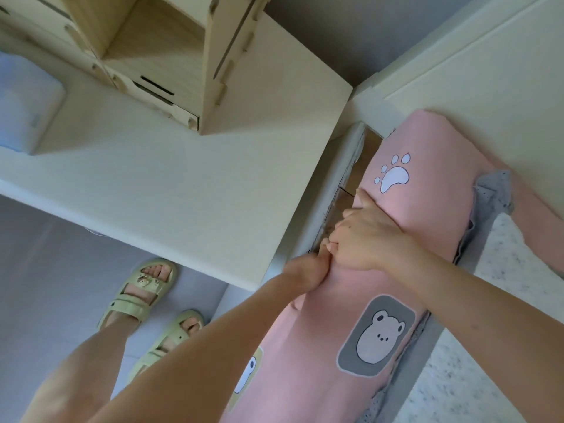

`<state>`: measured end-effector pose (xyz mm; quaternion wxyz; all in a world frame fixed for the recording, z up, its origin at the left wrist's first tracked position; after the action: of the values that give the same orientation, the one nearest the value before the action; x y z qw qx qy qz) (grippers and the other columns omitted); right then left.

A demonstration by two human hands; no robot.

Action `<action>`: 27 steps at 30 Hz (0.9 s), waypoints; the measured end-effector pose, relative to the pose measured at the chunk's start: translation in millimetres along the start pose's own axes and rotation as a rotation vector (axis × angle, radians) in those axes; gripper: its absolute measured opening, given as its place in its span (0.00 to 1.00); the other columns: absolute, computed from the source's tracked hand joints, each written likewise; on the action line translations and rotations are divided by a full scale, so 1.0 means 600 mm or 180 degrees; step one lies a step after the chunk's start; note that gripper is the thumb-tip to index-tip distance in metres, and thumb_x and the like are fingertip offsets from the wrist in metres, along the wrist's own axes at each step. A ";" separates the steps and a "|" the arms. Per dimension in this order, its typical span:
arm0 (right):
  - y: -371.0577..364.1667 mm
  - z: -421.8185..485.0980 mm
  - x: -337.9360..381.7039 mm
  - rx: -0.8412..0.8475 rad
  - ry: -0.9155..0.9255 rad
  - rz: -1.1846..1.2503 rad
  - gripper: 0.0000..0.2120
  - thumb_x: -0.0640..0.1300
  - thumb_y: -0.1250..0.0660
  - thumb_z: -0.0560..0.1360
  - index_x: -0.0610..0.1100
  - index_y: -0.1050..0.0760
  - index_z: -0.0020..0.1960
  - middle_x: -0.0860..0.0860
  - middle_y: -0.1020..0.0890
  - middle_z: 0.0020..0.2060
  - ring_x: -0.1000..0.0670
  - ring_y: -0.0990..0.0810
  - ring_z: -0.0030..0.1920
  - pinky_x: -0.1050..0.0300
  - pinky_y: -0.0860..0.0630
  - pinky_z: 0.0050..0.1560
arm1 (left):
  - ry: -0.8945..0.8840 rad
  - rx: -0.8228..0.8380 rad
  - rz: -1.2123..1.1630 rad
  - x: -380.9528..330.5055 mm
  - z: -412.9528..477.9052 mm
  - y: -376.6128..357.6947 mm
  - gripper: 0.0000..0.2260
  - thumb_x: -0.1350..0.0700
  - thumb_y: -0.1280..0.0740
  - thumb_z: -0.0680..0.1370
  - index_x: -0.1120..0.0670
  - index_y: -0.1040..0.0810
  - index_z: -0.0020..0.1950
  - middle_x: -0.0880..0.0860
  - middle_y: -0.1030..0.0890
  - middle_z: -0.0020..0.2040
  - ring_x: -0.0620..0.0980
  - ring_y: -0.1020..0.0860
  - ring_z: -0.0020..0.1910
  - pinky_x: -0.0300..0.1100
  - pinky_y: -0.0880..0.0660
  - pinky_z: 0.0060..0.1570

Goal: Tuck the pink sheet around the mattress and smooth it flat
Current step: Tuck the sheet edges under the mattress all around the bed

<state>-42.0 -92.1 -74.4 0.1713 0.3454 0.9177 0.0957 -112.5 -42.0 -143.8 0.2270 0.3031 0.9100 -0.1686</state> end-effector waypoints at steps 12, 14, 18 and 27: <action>0.014 -0.034 -0.004 -0.0552 0.0113 0.0266 0.16 0.47 0.50 0.79 0.49 0.23 0.53 0.53 0.21 0.55 0.49 0.31 0.60 0.43 0.46 0.67 | 0.0597 -0.0127 0.0279 0.023 0.005 0.015 0.23 0.47 0.56 0.83 0.57 0.37 0.73 0.60 0.32 0.70 0.58 0.32 0.68 0.48 0.35 0.65; 0.014 -0.025 -0.003 -0.0521 0.0119 0.0313 0.15 0.47 0.50 0.79 0.50 0.24 0.52 0.53 0.21 0.55 0.50 0.30 0.60 0.43 0.46 0.66 | 0.0088 -0.0690 0.0241 0.006 0.000 0.025 0.20 0.51 0.53 0.83 0.59 0.27 0.61 0.61 0.24 0.61 0.61 0.26 0.58 0.46 0.32 0.51; 0.013 -0.019 -0.008 -0.0504 0.0161 0.0311 0.12 0.46 0.49 0.79 0.53 0.27 0.45 0.54 0.20 0.52 0.51 0.30 0.58 0.45 0.44 0.65 | -0.0101 0.0204 -0.1141 0.025 -0.009 0.015 0.20 0.43 0.51 0.82 0.50 0.22 0.45 0.51 0.22 0.48 0.52 0.28 0.51 0.41 0.33 0.54; 0.007 0.060 0.017 0.0066 -0.0008 0.0103 0.18 0.44 0.50 0.77 0.49 0.23 0.56 0.50 0.21 0.58 0.49 0.28 0.62 0.41 0.48 0.68 | -0.0138 -0.0790 -0.0584 0.063 -0.051 0.031 0.25 0.47 0.54 0.83 0.61 0.24 0.57 0.60 0.22 0.60 0.58 0.27 0.60 0.43 0.33 0.58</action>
<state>-32.9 -80.2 -108.7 0.1674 0.3621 0.9127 0.0886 -137.4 4.1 -140.8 0.2660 0.1846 0.9426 -0.0815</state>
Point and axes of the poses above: each hand's wrist, its own z-axis towards the middle knuckle, its own y-axis out of the back of the hand, x = y × z, the point moved 5 cm from there along z, towards the middle knuckle
